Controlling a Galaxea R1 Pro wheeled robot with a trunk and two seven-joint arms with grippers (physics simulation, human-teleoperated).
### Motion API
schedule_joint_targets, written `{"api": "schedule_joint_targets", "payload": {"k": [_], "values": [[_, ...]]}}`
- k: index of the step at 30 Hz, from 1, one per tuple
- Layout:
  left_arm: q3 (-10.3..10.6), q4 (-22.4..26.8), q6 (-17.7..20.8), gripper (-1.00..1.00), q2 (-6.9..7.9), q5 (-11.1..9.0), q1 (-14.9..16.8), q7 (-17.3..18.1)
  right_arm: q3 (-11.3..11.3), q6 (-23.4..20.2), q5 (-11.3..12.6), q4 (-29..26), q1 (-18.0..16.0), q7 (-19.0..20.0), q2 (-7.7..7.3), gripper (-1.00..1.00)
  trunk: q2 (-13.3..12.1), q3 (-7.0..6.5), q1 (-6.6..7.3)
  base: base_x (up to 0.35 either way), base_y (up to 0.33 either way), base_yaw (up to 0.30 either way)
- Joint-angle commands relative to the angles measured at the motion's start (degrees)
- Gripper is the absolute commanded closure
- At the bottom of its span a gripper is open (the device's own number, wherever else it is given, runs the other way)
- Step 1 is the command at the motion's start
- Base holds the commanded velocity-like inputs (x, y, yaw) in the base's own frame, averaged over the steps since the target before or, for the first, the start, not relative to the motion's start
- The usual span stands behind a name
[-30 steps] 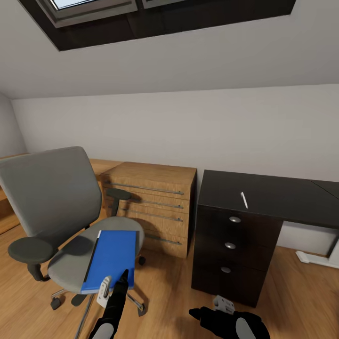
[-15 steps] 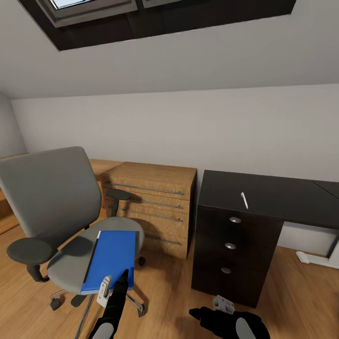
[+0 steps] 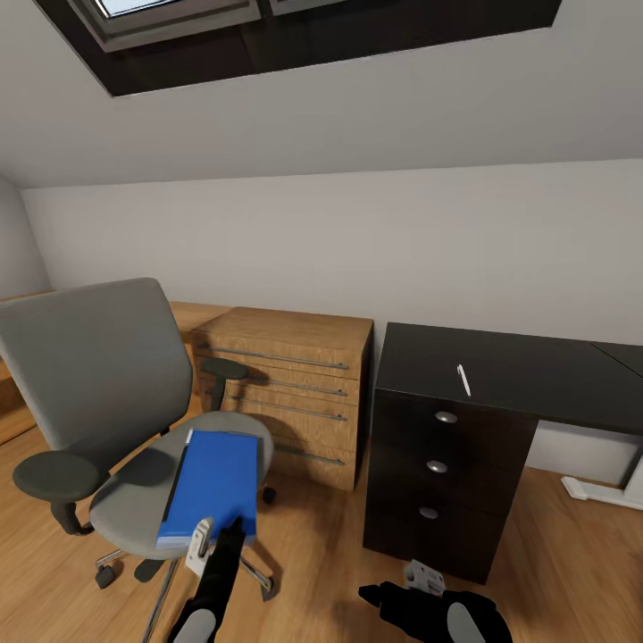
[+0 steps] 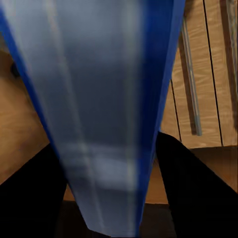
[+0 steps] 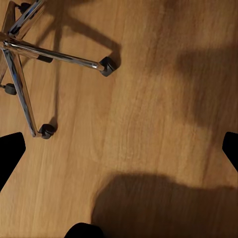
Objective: In the bedroom, organize the workspace by keeping the computer under the desk, ensuring the monitor is on the desk, placing the keyboard on the desk next to the monitor, placing the mouse on the desk next to the keyboard, moving the folder from the swivel chair onto the desk next to the mouse, stacking the notebook on top of the folder with the pen on top of the notebook, and positioning the swivel chair next to the desk.
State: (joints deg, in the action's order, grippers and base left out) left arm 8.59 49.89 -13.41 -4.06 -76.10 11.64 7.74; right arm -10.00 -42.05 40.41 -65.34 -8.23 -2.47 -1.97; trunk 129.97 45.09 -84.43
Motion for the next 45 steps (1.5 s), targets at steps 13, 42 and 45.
{"api": "schedule_joint_targets", "payload": {"k": [13, 42, 45], "values": [[0.6, 0.6, -0.1, 1.0, 0.62, -0.5, 0.0, 7.7, -0.1, -0.1, 0.3, -0.1, 0.0, -0.3, -0.03, -1.0, 0.0, 0.06, 0.01, 0.0, 0.0, 0.0], [-1.3, 13.0, 8.6, 1.0, 3.03, -1.3, -6.6, 8.3, -0.1, -0.1, 0.3, -0.1, 0.0, -0.3, -0.04, -1.0, -1.2, -0.48, 0.67, 0.0, 0.0, 0.0], [-1.8, 15.9, 11.9, 1.0, 3.9, -1.4, -8.3, 6.5, -0.1, -0.1, 0.2, -0.1, 0.0, -0.3, -0.07, -1.0, -2.4, -1.02, 1.33, 0.0, 0.0, 0.0]]}}
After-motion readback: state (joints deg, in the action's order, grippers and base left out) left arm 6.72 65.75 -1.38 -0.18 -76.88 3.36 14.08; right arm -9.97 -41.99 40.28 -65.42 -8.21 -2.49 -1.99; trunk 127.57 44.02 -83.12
